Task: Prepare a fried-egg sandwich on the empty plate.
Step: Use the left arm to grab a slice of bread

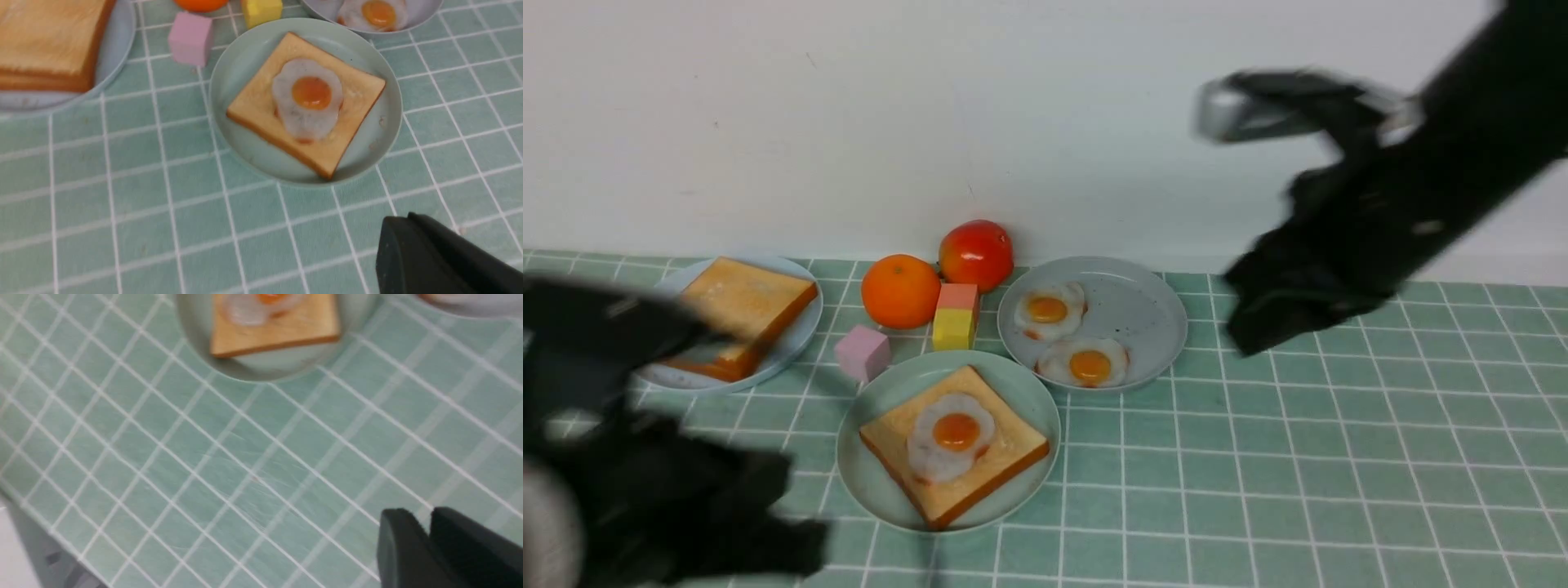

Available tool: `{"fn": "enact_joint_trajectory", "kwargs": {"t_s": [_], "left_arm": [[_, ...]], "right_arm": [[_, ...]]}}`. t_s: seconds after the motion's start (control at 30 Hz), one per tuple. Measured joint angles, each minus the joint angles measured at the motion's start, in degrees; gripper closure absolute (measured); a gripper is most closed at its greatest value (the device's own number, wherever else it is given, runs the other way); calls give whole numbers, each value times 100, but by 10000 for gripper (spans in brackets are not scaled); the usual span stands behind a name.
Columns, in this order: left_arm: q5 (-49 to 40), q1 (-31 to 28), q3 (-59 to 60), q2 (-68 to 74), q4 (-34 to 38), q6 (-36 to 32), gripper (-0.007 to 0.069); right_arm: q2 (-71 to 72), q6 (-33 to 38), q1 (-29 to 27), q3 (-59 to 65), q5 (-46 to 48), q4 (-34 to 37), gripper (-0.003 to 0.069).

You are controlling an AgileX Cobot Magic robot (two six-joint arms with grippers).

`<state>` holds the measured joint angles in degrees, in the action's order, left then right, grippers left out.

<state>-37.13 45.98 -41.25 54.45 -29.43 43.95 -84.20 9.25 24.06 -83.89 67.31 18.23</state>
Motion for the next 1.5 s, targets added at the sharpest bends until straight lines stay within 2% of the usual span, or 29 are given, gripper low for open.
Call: {"fn": "enact_joint_trajectory", "kwargs": {"t_s": [0.07,0.2,0.3,0.33,0.43,0.63,0.7,0.83,0.97,1.1,1.33,1.5], "left_arm": [[-36,-43,-326,510,6,-126,629],[-40,-576,-1047,1532,420,-810,638],[-40,-1441,-1489,2230,1094,-1725,638],[-35,-1953,-1688,2553,1531,-2417,638],[47,-2776,-2019,3076,2003,-3215,638],[239,-3888,-2837,4072,2235,-4021,622],[255,-4002,-3006,4307,2235,-4243,599],[529,-4140,-3491,5002,2108,-4791,449],[917,-4140,-3637,5422,1814,-4920,312],[1298,-4140,-3655,5846,1303,-4924,230],[1699,-4140,-3668,6249,783,-4924,231],[1711,-4140,-3694,6287,717,-4808,306]], "right_arm": [[364,-86,0,112,-14,-139,579],[1209,-167,0,467,-86,-280,586],[1761,-167,5,771,-169,-293,586],[2004,-167,5,965,-190,-305,586],[2390,-167,5,1317,-371,-331,585],[2967,-171,5,1838,-813,-390,578],[3048,-171,5,1887,-838,-388,576],[3108,-171,5,1962,-864,-388,571],[3108,-178,5,1974,-770,-381,564],[3108,-178,5,1974,-597,-267,561],[3108,-178,5,1974,-504,-10,553],[3108,-189,5,1974,-499,92,553]]}}
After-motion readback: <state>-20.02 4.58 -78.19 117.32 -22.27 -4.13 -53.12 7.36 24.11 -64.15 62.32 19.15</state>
